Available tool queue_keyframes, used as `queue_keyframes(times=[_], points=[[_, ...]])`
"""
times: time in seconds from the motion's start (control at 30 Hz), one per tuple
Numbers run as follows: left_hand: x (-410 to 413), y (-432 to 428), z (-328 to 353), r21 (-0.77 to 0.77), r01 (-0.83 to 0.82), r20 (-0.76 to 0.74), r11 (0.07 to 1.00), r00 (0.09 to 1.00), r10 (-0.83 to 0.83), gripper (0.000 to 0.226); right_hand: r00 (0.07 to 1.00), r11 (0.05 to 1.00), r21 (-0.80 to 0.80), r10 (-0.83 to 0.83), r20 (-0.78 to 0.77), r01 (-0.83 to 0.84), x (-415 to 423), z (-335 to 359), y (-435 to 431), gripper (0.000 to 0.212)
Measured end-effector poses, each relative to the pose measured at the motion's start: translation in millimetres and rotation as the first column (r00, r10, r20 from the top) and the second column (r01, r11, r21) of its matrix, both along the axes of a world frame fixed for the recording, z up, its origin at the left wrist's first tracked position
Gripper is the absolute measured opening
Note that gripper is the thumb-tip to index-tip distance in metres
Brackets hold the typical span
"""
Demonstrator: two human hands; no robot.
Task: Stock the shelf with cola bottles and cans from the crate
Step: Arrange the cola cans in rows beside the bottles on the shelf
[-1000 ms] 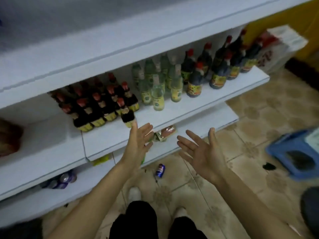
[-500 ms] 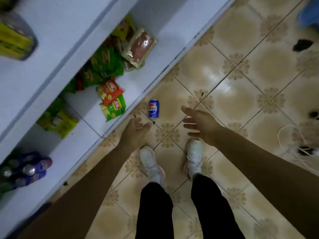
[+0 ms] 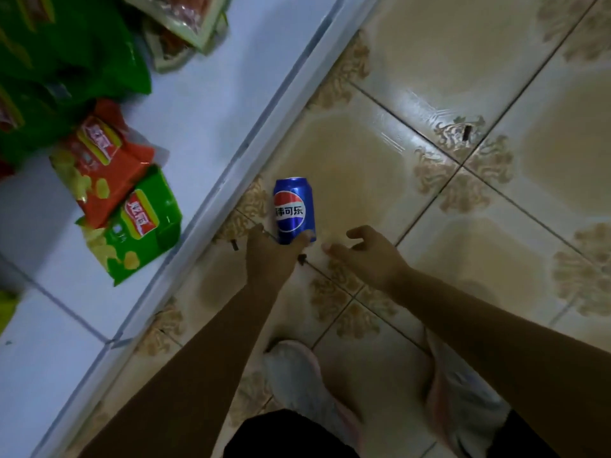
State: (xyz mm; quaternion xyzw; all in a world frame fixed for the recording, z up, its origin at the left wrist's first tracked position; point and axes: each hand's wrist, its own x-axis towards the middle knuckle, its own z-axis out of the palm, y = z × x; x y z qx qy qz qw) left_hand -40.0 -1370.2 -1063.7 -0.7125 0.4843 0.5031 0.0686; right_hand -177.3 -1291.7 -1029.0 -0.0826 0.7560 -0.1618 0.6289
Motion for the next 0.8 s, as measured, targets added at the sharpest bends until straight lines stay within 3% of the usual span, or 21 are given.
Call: queue_keyframes(times=[0.13, 0.23, 0.33, 0.43, 0.53, 0.63, 0.7, 0.8], points=[[-8, 0, -40, -0.034, 0.024, -0.031, 0.999, 0.999, -0.025, 0.077, 1.000, 0.999, -0.038, -0.003, -0.010, 0.003, 5, -23, -4, 0.070], [-13, 0, -28, 0.099, -0.092, -0.019, 0.991, 0.995, 0.094, 0.071, 0.996, 0.996, -0.025, 0.085, 0.004, -0.085, 8, -10, 4, 0.069], [-20, 0, 39, 0.372, -0.192, -0.051, 0.908, 0.973, 0.227, 0.052, 0.998, 0.998, -0.008, -0.056, 0.036, 0.057, 5, 36, 13, 0.071], [-17, 15, 133, 0.445, -0.071, -0.097, 0.893, 0.987, 0.127, 0.039, 0.964, 0.965, 0.015, -0.263, 0.047, 0.262, -2, 108, 21, 0.075], [-12, 35, 238, 0.293, 0.177, -0.143, 0.940, 0.980, -0.140, 0.045, 0.929, 0.934, -0.006, -0.354, 0.106, 0.356, -7, 200, 30, 0.069], [-11, 58, 335, 0.025, 0.495, -0.021, 0.868, 0.869, -0.495, 0.061, 0.894, 0.902, -0.005, -0.427, 0.137, 0.432, -10, 299, 38, 0.064], [-15, 76, 404, -0.099, 0.560, 0.007, 0.823, 0.827, -0.562, 0.064, 0.861, 0.872, 0.000, -0.484, 0.154, 0.490, -12, 369, 46, 0.060], [-18, 98, 500, -0.166, 0.501, -0.041, 0.849, 0.857, -0.513, 0.081, 0.861, 0.860, -0.086, -0.491, 0.133, 0.504, -19, 465, 59, 0.060]])
